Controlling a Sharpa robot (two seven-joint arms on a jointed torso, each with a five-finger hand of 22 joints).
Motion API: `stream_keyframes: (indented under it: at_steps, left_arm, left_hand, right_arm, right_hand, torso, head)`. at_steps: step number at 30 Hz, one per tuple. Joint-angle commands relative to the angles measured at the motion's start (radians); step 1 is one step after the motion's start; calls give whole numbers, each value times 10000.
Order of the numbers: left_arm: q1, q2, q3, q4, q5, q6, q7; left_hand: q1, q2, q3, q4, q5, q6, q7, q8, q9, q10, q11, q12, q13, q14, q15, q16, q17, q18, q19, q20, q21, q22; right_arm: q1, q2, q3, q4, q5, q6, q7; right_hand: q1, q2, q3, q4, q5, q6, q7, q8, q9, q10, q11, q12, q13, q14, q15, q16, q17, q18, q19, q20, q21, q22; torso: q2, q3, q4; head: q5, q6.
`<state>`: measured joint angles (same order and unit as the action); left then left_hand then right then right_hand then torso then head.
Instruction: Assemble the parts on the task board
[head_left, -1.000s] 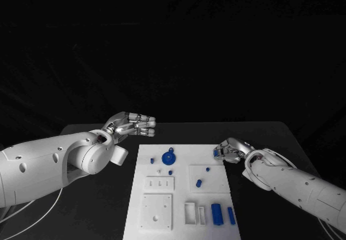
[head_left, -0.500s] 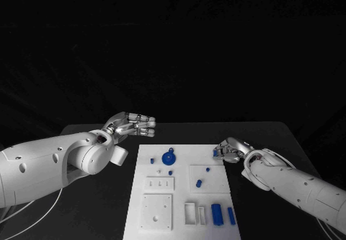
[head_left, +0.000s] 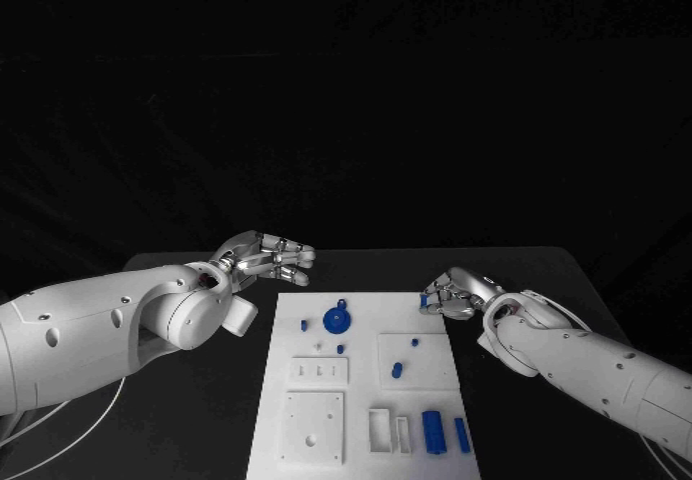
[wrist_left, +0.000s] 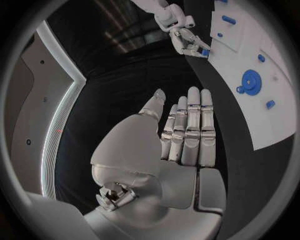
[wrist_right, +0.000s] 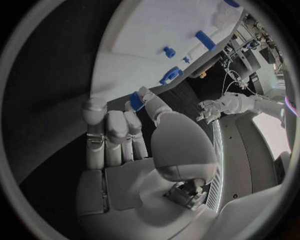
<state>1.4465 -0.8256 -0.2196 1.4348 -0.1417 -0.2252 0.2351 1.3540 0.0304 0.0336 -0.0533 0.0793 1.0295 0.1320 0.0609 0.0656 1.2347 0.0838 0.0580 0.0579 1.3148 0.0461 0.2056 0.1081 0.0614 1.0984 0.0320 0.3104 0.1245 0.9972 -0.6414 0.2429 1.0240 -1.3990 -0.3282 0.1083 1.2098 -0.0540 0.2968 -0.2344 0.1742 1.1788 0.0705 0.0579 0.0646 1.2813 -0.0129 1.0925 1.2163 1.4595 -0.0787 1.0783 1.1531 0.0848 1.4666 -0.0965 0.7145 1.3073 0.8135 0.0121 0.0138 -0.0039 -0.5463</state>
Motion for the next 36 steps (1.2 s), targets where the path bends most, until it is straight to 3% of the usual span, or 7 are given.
stream_keyframes:
  at_steps: [1, 3, 10, 19, 23, 26, 36]
  left_arm:
    - [22, 109, 18, -77, -865, 268, -1396]
    - [37, 200, 22, -166, -1102, 355, -1826]
    - [154, 713, 24, -562, -2185, 999, -3506]
    - [249, 1510, -27, -1041, -3182, 1463, -4865]
    - [256, 1771, -82, -1166, -3321, 1467, -5175]
    - [259, 1930, -108, -1260, -3392, 1467, -5333]
    - [260, 2229, -136, -1401, -3614, 1569, -5643]
  left_hand:
    - [-168, -38, -39, 164, -58, 105, -111, 15, -9, 558, -166, 7, 14, 560, -343, 985, 529, -172, 483, -341, 635, 368]
    - [-131, -51, -28, 208, -52, 331, -195, 21, -1, 915, -346, 5, 19, 592, -478, 1680, 964, -258, 522, -515, 1046, 644]
    - [-412, -150, -263, 665, -132, 829, -409, 27, 41, 1751, -608, 24, 54, 45, -710, 3695, 2263, -362, 27, -779, 2505, 1736]
    - [-1163, -502, -658, 1366, -261, 420, -288, 21, 45, 1848, -524, 63, 111, -163, -655, 4024, 2338, -326, -354, -724, 2971, 2163]
    - [-1592, -1058, -279, 1878, -292, -36, -180, 17, -3, 1814, -463, 69, 125, -172, -623, 4026, 2304, -303, -394, -695, 2996, 2207]
    - [-1634, -1315, 74, 2173, -294, -164, -153, 27, -13, 1789, -447, 67, 119, -188, -613, 4022, 2281, -297, -419, -682, 2999, 2231]
    - [-1662, -1199, 59, 2179, -291, 132, -212, 30, 5, 1746, -453, 64, 118, -197, -609, 3999, 2236, -299, -435, -678, 2976, 2252]
  right_arm:
    - [133, -75, 12, 421, -519, 464, -1045]
    - [214, -109, 12, 681, -617, 580, -1336]
    - [455, -57, 13, 1701, -971, 922, -2180]
    - [517, 446, 9, 2420, -1202, 1070, -2670]
    - [522, 673, -6, 2548, -1296, 1085, -2761]
    - [524, 839, -26, 2607, -1381, 1109, -2808]
    - [575, 1198, -120, 2702, -1544, 1203, -2840]
  right_hand:
    - [1, 74, -60, -4, 5, -43, 25, 42, 3, 31, -42, 11, 0, -4, -42, 32, 0, 74, 325, -46, 20, 815]
    - [-14, 69, -67, 6, 0, -31, 21, 44, 4, 38, -42, 17, 5, -4, -42, 29, -1, 75, 328, -46, 27, 817]
    - [-45, 59, -68, 68, -72, -32, 15, 43, 2, 35, -44, -7, -5, -1, -44, 9, -9, 79, 332, -44, 5, 811]
    - [-48, 50, -4, 186, 31, -9, 4, 43, 3, 41, -53, -20, 2, 4, -48, -22, -19, 67, 347, -50, -31, 806]
    - [-61, 66, -1, 209, -21, -12, 2, 40, 2, 42, -54, -21, 2, 10, -50, -12, -10, 65, 351, -52, -24, 808]
    - [-79, 57, -6, 250, -19, -21, 5, 42, 3, 41, -54, -22, 7, 6, -51, -34, -24, 64, 353, -54, -45, 805]
    - [-80, 39, -28, 323, 0, -38, 4, 41, 3, 37, -56, -33, 8, 9, -51, -58, -36, 57, 358, -57, -71, 803]
  torso:
    - [-128, -15, -72]
    - [-194, -25, -88]
    - [-431, -66, -116]
    - [-579, -67, -65]
    - [-611, -60, -79]
    - [-628, -59, -92]
    - [-606, -59, -83]
  head:
    - [31, 5]
    - [70, -13]
    - [230, -91]
    - [408, -180]
    - [459, -212]
    - [432, -206]
    - [436, -188]
